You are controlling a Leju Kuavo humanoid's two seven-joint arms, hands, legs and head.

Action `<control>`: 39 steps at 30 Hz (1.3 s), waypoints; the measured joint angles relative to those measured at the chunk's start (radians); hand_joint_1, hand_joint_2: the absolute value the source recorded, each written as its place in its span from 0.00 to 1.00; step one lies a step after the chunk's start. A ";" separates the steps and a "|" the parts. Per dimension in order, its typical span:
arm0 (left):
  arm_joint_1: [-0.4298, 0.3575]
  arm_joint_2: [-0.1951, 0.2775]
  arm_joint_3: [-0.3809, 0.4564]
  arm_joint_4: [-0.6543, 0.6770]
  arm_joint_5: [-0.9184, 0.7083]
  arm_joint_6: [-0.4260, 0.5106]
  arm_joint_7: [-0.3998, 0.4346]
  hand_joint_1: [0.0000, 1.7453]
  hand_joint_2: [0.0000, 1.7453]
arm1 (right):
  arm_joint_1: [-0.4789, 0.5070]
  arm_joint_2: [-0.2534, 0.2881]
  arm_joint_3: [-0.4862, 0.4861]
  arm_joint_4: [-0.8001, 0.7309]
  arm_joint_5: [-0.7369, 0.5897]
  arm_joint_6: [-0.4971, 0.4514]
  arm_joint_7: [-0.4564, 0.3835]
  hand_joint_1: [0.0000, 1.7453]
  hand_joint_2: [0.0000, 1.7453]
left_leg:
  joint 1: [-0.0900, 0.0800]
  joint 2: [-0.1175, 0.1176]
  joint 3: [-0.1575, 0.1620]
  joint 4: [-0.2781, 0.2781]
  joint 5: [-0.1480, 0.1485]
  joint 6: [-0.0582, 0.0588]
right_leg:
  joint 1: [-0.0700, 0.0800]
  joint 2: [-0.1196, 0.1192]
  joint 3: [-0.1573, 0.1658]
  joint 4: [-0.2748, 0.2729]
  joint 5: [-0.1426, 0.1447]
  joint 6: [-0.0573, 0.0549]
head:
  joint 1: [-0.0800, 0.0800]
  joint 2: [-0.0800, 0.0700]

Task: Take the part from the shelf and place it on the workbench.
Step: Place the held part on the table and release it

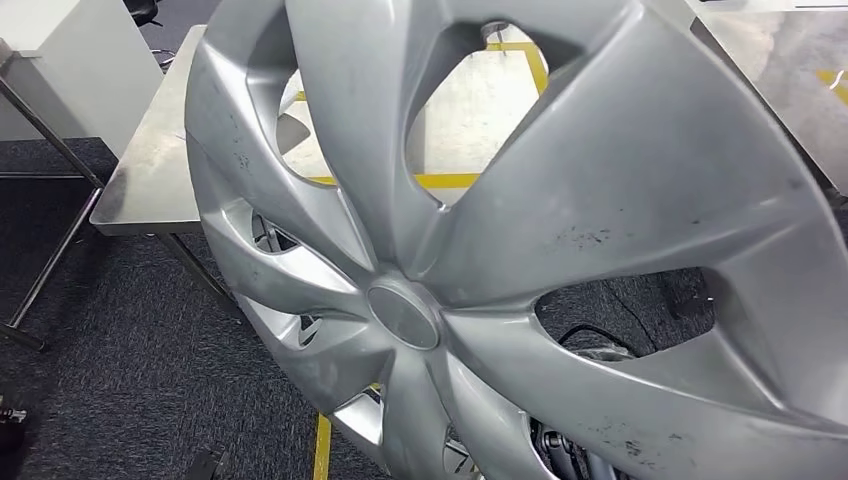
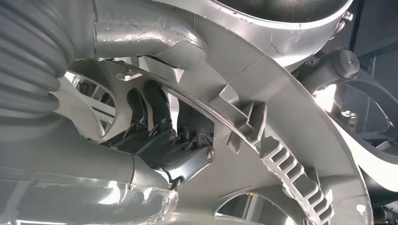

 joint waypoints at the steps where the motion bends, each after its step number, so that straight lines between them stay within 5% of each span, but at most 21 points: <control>1: -0.001 -0.001 0.000 0.000 0.000 0.000 0.000 0.00 1.00 | 0.001 -0.001 0.000 0.000 0.000 0.000 0.000 0.71 1.00 | 0.000 -0.001 0.002 0.000 -0.003 0.002 | -0.001 0.000 -0.041 0.066 -0.019 0.001 | 0.000 0.000; 3: 0.000 -0.003 0.000 0.001 0.000 0.000 0.000 0.00 1.00 | 0.003 -0.003 0.000 0.000 0.000 0.000 0.000 0.71 1.00 | 0.000 -0.004 0.010 0.001 -0.011 0.000 | -0.006 0.000 -0.087 0.121 -0.020 0.014 | 0.000 0.000; 4: 0.000 -0.004 0.000 0.001 0.000 0.000 0.000 0.00 1.00 | 0.004 -0.004 0.000 0.001 0.000 0.000 0.000 0.71 1.00 | 0.001 -0.006 0.016 0.002 -0.017 -0.003 | -0.009 0.000 -0.083 0.093 0.004 0.026 | 0.001 0.000; 6: 0.000 -0.006 0.000 0.002 0.000 -0.001 0.000 0.00 1.00 | 0.004 -0.006 0.000 0.001 0.000 0.000 0.000 0.71 1.00 | 0.003 -0.009 0.026 0.008 -0.031 -0.013 | -0.018 -0.001 -0.030 -0.043 0.074 0.048 | 0.002 0.000; 7: -0.001 -0.006 0.000 0.002 0.000 -0.001 0.000 0.00 1.00 | 0.003 -0.006 0.001 0.001 0.000 0.000 0.000 0.71 1.00 | 0.002 -0.011 0.027 0.014 -0.040 -0.020 | -0.020 -0.001 -0.003 -0.104 0.100 0.049 | 0.003 0.000; 9: -0.001 -0.005 0.000 0.003 -0.001 -0.001 0.000 0.00 1.00 | 0.003 -0.007 0.002 0.002 0.000 -0.001 0.000 0.71 1.00 | -0.002 -0.011 0.026 0.023 -0.053 -0.031 | -0.019 0.000 0.020 -0.157 0.117 0.034 | 0.003 0.000; 14: -0.005 -0.006 0.001 0.007 -0.003 0.000 -0.001 0.00 1.00 | 0.002 -0.008 0.002 0.002 -0.001 -0.003 0.000 0.71 1.00 | 0.008 -0.007 0.007 0.078 -0.087 -0.053 | -0.019 0.003 0.041 -0.158 0.100 -0.007 | 0.001 0.000; 17: -0.005 -0.006 0.001 0.010 -0.004 0.000 -0.002 0.00 1.00 | 0.000 -0.008 0.004 0.003 -0.001 -0.003 0.000 0.71 1.00 | 0.010 -0.003 -0.107 0.272 -0.151 -0.063 | -0.015 0.004 0.060 -0.158 0.083 -0.022 | 0.000 0.000; 19: -0.004 -0.007 0.001 0.013 -0.005 0.000 -0.002 0.00 1.00 | 0.000 -0.008 0.004 0.003 -0.001 -0.003 0.000 0.71 1.00 | 0.011 -0.003 -0.159 0.323 -0.139 -0.062 | -0.012 0.006 0.073 -0.158 0.072 -0.023 | 0.000 0.000; 23: -0.005 -0.005 0.001 0.016 -0.006 0.000 -0.003 0.00 1.00 | -0.002 -0.008 0.005 0.003 0.000 -0.003 0.000 0.71 1.00 | 0.001 -0.003 -0.074 0.094 0.008 -0.035 | -0.006 0.011 0.106 -0.160 0.048 -0.015 | 0.001 0.000; 26: -0.006 -0.002 0.002 0.018 -0.006 0.000 -0.004 0.00 1.00 | -0.002 -0.008 0.006 0.003 0.000 -0.003 0.000 0.71 1.00 | -0.009 0.000 -0.046 0.040 0.007 -0.019 | -0.004 0.012 0.109 -0.166 0.038 -0.002 | 0.000 0.000; 29: -0.006 -0.003 0.003 0.019 -0.008 -0.001 -0.006 0.00 1.00 | -0.004 -0.008 0.007 0.003 -0.001 -0.003 0.000 0.71 1.00 | -0.003 -0.001 -0.021 0.012 0.005 -0.008 | -0.005 0.007 0.104 -0.146 0.020 0.007 | 0.002 0.000; 33: -0.008 -0.006 0.005 0.021 -0.012 -0.004 -0.008 0.00 1.00 | -0.004 -0.013 0.007 0.004 -0.001 -0.003 -0.001 0.71 1.00 | -0.003 -0.003 0.004 0.000 -0.010 0.005 | -0.006 0.007 -0.041 0.087 -0.037 0.006 | 0.004 0.000; 35: -0.007 -0.007 0.005 0.024 -0.013 -0.005 -0.008 0.00 1.00 | -0.001 -0.016 0.007 0.006 -0.001 -0.004 -0.001 0.71 1.00 | -0.003 -0.006 0.019 0.001 -0.023 0.003 | -0.009 0.006 -0.072 0.091 -0.005 0.023 | 0.004 0.000; 37: -0.006 -0.009 0.005 0.025 -0.013 -0.006 -0.009 0.00 1.00 | -0.001 -0.018 0.007 0.008 -0.001 -0.004 -0.001 0.71 1.00 | -0.001 -0.009 0.038 0.004 -0.041 -0.004 | -0.014 0.004 -0.031 -0.039 0.072 0.044 | 0.004 0.000; 39: -0.007 -0.009 0.006 0.027 -0.013 -0.006 -0.011 0.00 1.00 | -0.002 -0.019 0.008 0.008 -0.001 -0.004 -0.001 0.71 1.00 | -0.005 -0.012 0.050 0.010 -0.059 -0.016 | -0.015 0.001 0.015 -0.146 0.120 0.041 | 0.005 0.000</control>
